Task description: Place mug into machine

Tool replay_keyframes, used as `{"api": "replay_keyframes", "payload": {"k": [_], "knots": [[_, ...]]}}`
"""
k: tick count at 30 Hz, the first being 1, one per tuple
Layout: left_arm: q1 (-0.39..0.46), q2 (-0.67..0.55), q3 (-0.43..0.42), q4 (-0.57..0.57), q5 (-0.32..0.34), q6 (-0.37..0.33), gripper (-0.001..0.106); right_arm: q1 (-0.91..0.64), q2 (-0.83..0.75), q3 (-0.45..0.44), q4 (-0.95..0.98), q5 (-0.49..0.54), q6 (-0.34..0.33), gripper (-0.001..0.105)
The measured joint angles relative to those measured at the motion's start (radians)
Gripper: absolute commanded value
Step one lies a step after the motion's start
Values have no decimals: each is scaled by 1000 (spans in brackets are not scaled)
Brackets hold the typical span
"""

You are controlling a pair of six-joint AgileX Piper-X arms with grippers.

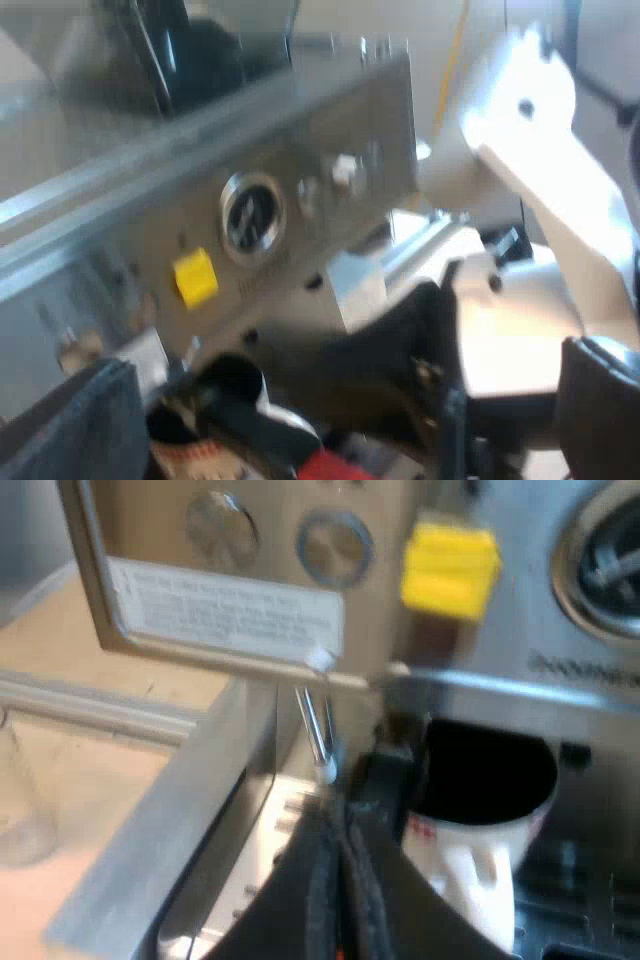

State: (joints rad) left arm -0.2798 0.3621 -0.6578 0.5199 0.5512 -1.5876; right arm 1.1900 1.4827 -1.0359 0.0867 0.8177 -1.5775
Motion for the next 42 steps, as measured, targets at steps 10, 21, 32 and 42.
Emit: {"api": "replay_keyframes", "payload": {"k": [10,21,32,42], "knots": [[0,7,-23,3,-8,-2,83,-9,-197,8,122,-191,-11,60],[169,190,-205,6,-62,-29,83,-351,-440,-53,430,-441,-22,60],[326,203,-265,2,-68,25,83,-918,-660,-97,658,-563,-98,60],[326,182,-273,62,-68,6,83,-1199,-861,-97,771,-583,-213,60]]}}
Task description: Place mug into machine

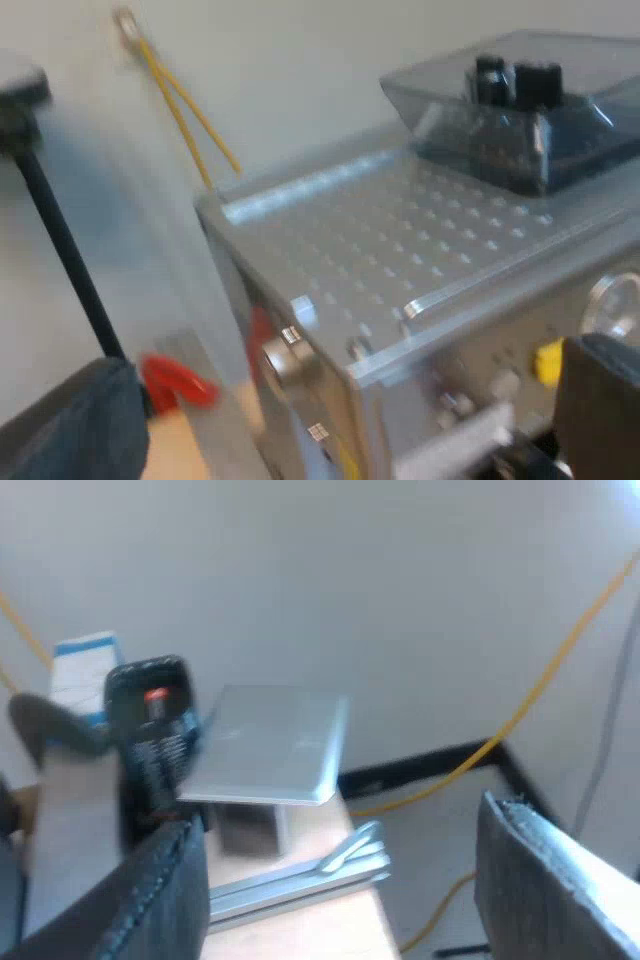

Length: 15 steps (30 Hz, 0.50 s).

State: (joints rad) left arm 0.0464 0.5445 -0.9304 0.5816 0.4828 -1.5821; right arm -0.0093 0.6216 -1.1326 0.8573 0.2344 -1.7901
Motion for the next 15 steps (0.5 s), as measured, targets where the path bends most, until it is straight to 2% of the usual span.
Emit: {"api": "replay_keyframes", "payload": {"k": [4,6,9,15], "knots": [[0,-57,0,111,-30,-17,83,-39,-146,50,8,-3,-23,60],[0,-135,9,173,-73,-17,83,-39,-257,120,17,-3,-28,60],[0,-244,26,202,-81,-12,83,-39,-407,194,36,-4,-28,60],[0,-434,60,328,-94,-12,83,-39,-624,259,127,-4,-76,60]]}}
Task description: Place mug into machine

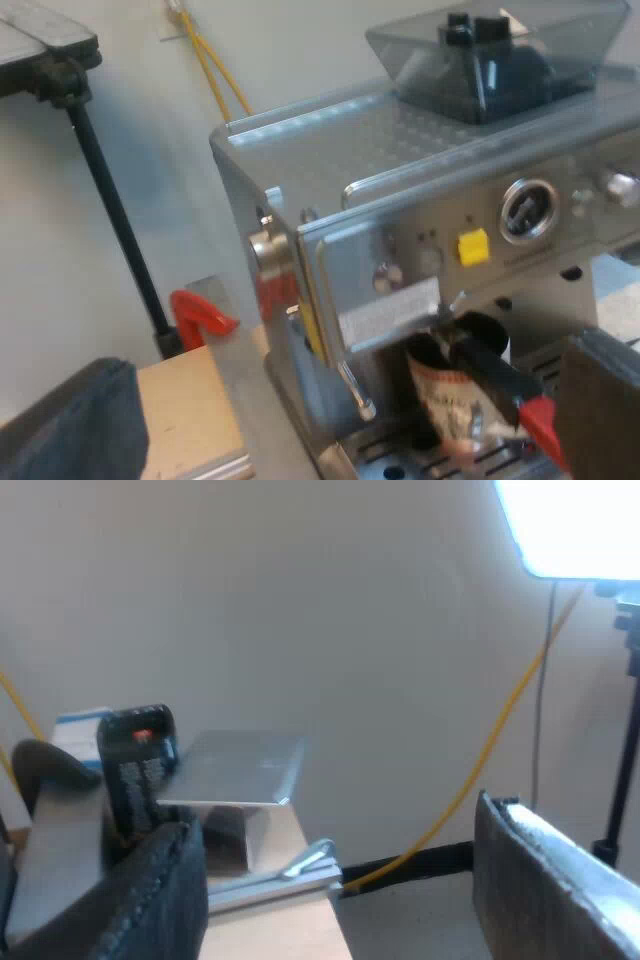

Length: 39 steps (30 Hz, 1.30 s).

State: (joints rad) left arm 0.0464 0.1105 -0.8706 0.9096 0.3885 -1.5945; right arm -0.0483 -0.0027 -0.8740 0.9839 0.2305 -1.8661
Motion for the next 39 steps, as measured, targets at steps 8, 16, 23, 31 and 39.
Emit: {"api": "replay_keyframes", "payload": {"k": [8,16,23,31,39], "knots": [[0,-128,3,208,-17,87,83,0,-14,-2,164,-20,-5,60],[5,-128,23,391,-44,112,83,0,-14,7,134,-78,22,60],[9,-128,95,250,-111,12,83,0,-14,86,-29,-195,65,60],[-56,-123,312,4,-170,-105,83,0,-12,229,-69,-203,67,60],[-60,-123,393,4,-172,-102,83,0,-12,314,-10,-207,67,60]]}}
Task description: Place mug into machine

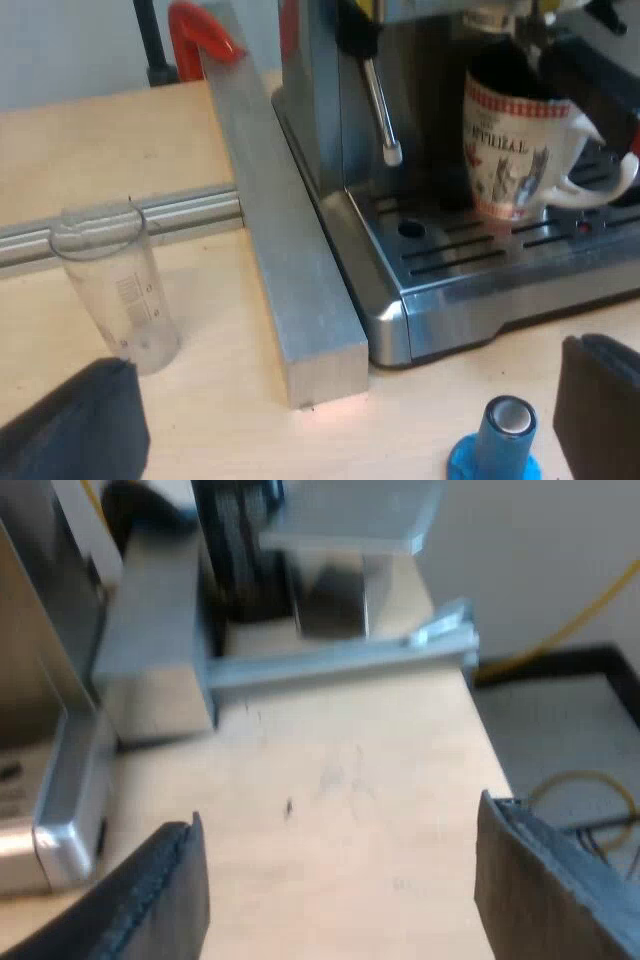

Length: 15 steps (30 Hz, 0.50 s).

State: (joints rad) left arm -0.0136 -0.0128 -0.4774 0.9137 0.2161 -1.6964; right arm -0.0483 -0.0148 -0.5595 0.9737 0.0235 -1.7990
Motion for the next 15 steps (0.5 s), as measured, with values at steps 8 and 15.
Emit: {"api": "replay_keyframes", "payload": {"k": [8,15], "knots": [[0,0,5,23,0,83,83,0,0,47,61,-3,0,60],[2,0,7,22,0,86,83,0,0,47,60,-3,0,60]]}}
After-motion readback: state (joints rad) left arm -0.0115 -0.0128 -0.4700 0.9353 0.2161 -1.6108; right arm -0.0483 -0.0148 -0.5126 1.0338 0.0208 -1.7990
